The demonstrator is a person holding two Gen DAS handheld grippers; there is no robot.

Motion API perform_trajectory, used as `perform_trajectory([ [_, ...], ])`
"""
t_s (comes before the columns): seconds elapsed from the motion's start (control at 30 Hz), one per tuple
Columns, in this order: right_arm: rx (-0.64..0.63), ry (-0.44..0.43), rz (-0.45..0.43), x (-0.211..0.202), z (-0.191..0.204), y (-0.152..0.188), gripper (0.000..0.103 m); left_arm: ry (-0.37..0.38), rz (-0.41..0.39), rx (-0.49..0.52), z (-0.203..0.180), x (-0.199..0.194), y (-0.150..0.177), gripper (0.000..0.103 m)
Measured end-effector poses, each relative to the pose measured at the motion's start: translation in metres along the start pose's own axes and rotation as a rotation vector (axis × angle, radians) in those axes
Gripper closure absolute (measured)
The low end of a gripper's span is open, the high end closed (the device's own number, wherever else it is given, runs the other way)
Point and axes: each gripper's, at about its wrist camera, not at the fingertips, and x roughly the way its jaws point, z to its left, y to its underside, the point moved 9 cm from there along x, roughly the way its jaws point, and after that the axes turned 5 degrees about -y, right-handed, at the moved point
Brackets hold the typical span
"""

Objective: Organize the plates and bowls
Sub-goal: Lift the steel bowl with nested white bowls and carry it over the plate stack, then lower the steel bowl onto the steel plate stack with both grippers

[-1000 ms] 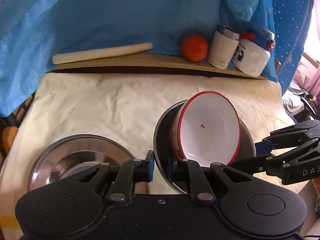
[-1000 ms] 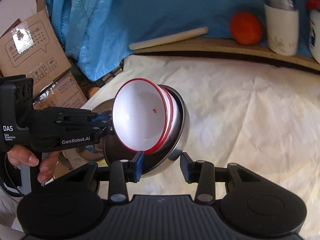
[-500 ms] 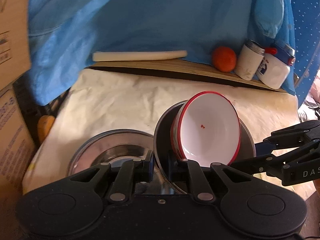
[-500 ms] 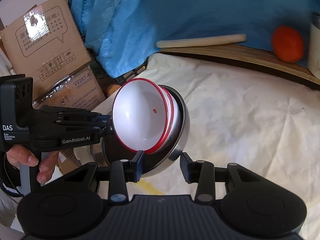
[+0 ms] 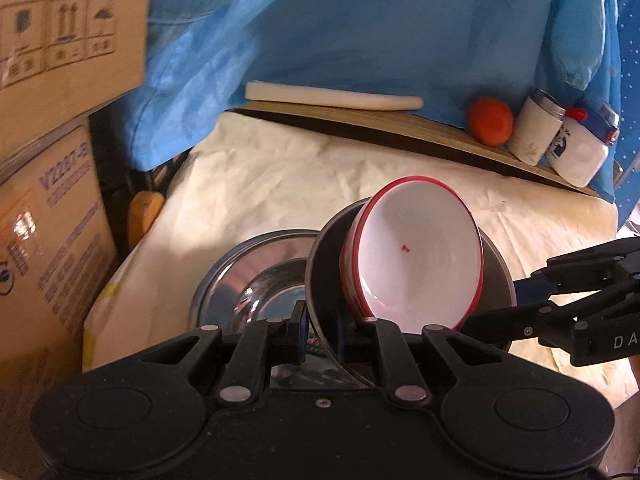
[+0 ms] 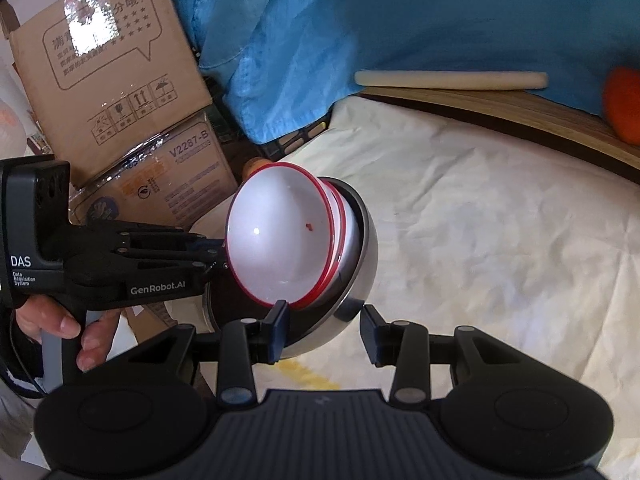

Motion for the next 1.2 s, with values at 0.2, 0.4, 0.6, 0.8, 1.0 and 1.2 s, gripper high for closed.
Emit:
perform_trajectory([
  [0.2,-0.012,-0.014,0.018,0.012,0.008,-0.001,0.060,-0.018,0.007,-0.018,0.012,-0.001,0.004,0.090],
  [0.4,-0.025,-0.034,0.043,0.023,0.016,0.000,0.060,-0.037,0.028,-0.034,0.023,-0.002,0.013,0.089],
  [0.6,-0.033,-0.050,0.059,0.033,0.021,0.000,0.060,-0.054,0.044,-0.058,0.035,0.000,0.022,0.089],
  [0.8,-0.032,-0.062,0.067,0.041,0.024,-0.002,0.060,-0.069,0.043,-0.070,0.042,0.000,0.025,0.089],
  [1.0,-0.027,-0.071,0.068,0.043,0.024,-0.003,0.060,-0.077,0.036,-0.074,0.043,-0.002,0.025,0.088],
  [1.2,-0.007,-0.073,0.069,0.045,0.020,-0.003,0.060,-0.100,0.021,-0.059,0.040,0.000,0.025,0.088],
])
